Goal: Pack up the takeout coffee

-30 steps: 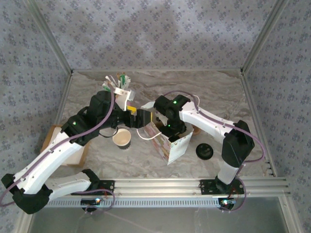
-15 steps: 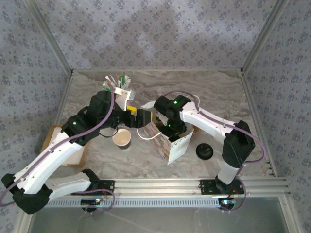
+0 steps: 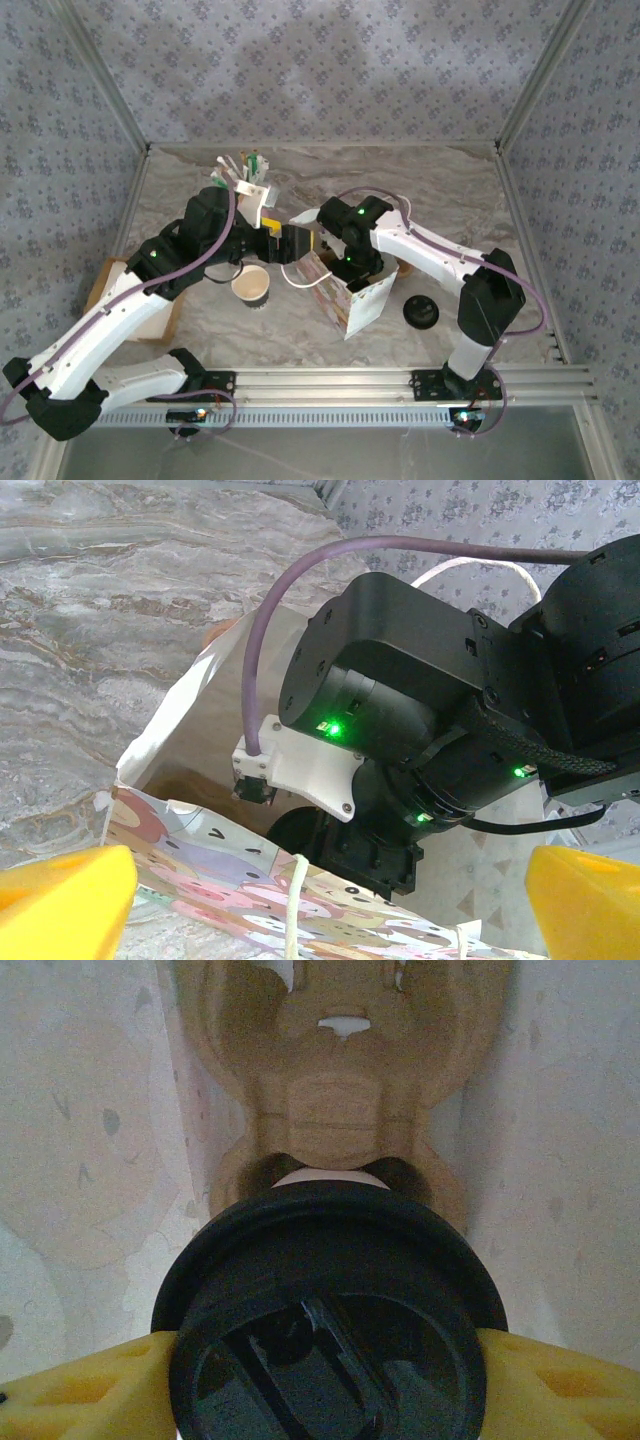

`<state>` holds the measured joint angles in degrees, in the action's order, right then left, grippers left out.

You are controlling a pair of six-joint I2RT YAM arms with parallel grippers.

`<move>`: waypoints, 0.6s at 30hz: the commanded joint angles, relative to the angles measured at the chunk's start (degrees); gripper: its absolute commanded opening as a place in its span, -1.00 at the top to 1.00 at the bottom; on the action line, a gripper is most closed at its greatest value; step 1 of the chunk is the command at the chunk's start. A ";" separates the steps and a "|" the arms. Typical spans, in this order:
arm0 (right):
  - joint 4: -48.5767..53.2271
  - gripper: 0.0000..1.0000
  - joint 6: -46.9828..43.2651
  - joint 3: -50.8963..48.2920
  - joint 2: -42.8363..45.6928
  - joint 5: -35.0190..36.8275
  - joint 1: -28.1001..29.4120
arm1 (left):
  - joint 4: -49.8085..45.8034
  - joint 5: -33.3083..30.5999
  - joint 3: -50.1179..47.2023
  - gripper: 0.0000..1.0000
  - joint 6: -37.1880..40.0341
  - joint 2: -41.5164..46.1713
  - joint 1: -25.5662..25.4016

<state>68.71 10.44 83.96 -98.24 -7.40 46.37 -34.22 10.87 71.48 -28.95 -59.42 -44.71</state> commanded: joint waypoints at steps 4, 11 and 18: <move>-6.38 -0.36 -1.20 -5.34 -5.46 -1.52 0.10 | 1.45 -1.19 0.70 -0.99 1.11 -0.83 -0.29; -7.23 -0.38 -1.21 -6.14 -5.91 -1.65 0.12 | 1.61 -1.56 0.32 -0.99 1.13 -1.23 -0.31; -7.17 -0.42 -1.21 -5.78 -5.74 -1.57 0.21 | 1.44 -1.43 0.68 -0.99 1.26 -1.23 -0.29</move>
<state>66.98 10.46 82.70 -98.15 -7.79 46.35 -34.02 9.76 71.46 -28.93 -60.80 -44.71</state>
